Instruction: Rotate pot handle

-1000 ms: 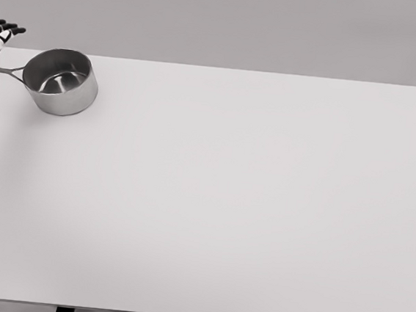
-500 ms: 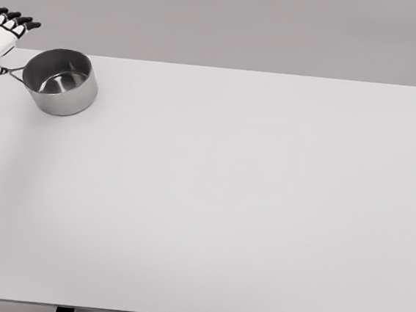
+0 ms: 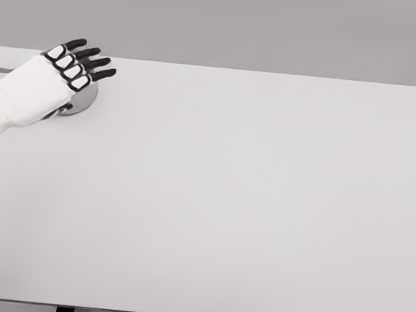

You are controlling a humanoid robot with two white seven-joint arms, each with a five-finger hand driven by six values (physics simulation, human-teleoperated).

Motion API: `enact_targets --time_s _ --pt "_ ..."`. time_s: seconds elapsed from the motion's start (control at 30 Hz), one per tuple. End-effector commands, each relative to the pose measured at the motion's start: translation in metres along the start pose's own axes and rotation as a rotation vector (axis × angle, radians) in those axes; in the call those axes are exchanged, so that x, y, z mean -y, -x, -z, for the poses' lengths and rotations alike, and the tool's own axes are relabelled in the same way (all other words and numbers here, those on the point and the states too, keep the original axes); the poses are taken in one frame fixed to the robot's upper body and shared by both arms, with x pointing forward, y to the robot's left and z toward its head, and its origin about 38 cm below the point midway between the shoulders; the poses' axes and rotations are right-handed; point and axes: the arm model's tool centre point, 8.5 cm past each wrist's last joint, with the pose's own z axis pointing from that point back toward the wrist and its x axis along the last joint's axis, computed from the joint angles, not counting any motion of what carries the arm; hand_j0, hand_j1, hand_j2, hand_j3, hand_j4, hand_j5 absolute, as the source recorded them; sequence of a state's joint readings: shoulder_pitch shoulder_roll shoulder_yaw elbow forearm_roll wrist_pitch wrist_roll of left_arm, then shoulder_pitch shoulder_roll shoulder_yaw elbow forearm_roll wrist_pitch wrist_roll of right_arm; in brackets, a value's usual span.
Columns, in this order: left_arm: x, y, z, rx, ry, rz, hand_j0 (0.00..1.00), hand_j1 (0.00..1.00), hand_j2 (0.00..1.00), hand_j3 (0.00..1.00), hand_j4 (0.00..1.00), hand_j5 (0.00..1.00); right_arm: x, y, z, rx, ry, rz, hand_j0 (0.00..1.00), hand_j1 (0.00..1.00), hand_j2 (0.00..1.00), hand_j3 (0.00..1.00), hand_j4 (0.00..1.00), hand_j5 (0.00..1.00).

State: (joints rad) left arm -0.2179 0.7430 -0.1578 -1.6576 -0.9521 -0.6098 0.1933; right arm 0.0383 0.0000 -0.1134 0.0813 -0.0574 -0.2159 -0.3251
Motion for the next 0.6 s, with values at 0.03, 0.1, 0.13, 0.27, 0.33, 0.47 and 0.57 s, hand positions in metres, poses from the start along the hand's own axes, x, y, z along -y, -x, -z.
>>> enact_targets --time_s 0.03,0.1,0.13,0.27,0.33,0.47,0.57 --pt "-0.026 -0.018 0.006 0.053 -0.107 -0.078 1.0 1.0 1.0 1.0 1.0 1.0 0.0 0.0 0.0 0.0 0.0 0.001 1.0 1.0 1.0 1.0 1.0 1.0" --pt "-0.01 -0.029 -0.001 0.039 -0.094 -0.129 1.0 1.0 1.0 1.0 1.0 1.0 0.0 0.0 0.0 0.0 0.0 0.001 1.0 1.0 1.0 1.0 1.0 1.0" --pt "-0.005 -0.036 0.006 0.027 -0.127 -0.161 1.0 1.0 1.0 1.0 1.0 1.0 0.0 0.0 0.0 0.0 0.0 0.001 1.0 1.0 1.0 1.0 1.0 1.0" --pt "0.016 -0.055 0.009 0.024 -0.076 -0.225 1.0 1.0 1.0 1.0 1.0 1.0 0.0 0.0 0.0 0.0 0.0 0.001 1.0 1.0 1.0 1.0 1.0 1.0" --pt "0.033 -0.071 0.013 0.038 0.003 -0.272 1.0 1.0 1.0 1.0 1.0 1.0 0.0 0.0 0.0 0.0 0.0 0.001 1.0 1.0 1.0 1.0 1.0 1.0" --pt "0.033 -0.072 0.015 0.038 0.012 -0.278 1.0 1.0 1.0 1.0 1.0 1.0 0.0 0.0 0.0 0.0 0.0 0.001 1.0 1.0 1.0 1.0 1.0 1.0" --pt "0.032 -0.07 0.014 0.033 0.009 -0.274 1.0 1.0 1.0 1.0 1.0 1.0 0.0 0.0 0.0 0.0 0.0 0.001 1.0 1.0 1.0 1.0 1.0 1.0"
